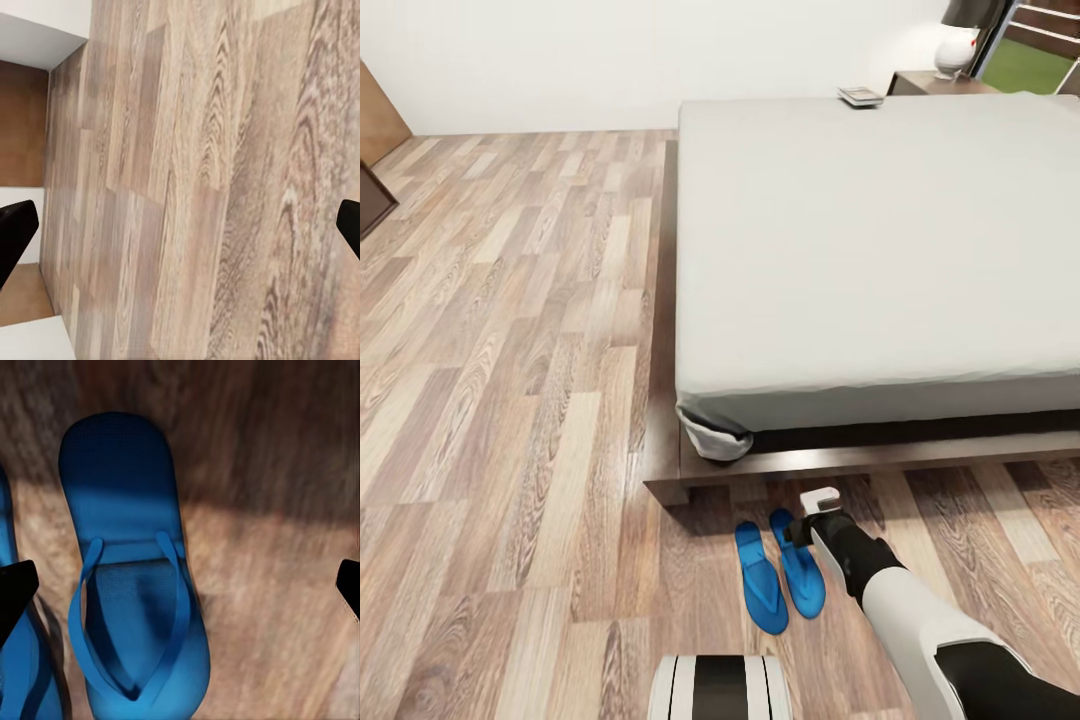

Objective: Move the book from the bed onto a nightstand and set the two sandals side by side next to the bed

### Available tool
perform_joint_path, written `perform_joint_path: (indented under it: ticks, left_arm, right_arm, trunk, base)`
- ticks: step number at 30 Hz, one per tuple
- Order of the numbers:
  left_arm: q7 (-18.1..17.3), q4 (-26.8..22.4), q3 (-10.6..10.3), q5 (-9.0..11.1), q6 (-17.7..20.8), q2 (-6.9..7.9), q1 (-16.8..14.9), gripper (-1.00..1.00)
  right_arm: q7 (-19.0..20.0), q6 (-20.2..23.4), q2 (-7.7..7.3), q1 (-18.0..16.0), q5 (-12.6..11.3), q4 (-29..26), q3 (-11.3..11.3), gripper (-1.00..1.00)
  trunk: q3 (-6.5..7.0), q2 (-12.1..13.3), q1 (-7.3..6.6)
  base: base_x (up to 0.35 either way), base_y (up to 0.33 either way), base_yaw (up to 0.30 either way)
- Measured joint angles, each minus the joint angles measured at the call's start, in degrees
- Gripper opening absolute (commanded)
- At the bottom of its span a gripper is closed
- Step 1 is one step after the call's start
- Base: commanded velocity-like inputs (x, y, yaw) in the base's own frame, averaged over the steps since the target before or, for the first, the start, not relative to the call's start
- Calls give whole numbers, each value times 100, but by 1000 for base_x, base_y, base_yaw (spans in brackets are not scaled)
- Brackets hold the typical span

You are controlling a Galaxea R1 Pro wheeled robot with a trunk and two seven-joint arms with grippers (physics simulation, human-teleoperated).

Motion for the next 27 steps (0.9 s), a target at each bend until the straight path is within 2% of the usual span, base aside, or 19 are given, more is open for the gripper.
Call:
perform_joint_path:
  ticks: [4, 13, 18, 27]
  left_arm:
    - [0, 0, 1, 0, 0, 62, 0, 100]
    - [-4, 0, 2, 3, -4, 420, 0, 100]
    - [-6, -1, 2, 7, -13, 580, 0, 100]
    - [-3, -1, -8, 9, -16, 644, 1, 100]
  right_arm:
    - [7, -57, -8, 9, -3, 3, 0, 100]
    - [19, -140, -74, 23, -10, 17, 1, 100]
    - [21, -153, -114, 28, -9, 104, -5, 100]
    - [21, -160, -163, 29, -10, 175, -6, 100]
  trunk:
    - [89, 5, -10]
    - [288, 17, -34]
    - [289, 18, -33]
    - [289, 18, -33]
  base:
    - [0, 0, 0]
    - [0, 0, 0]
    - [0, 0, 0]
    - [0, 0, 0]
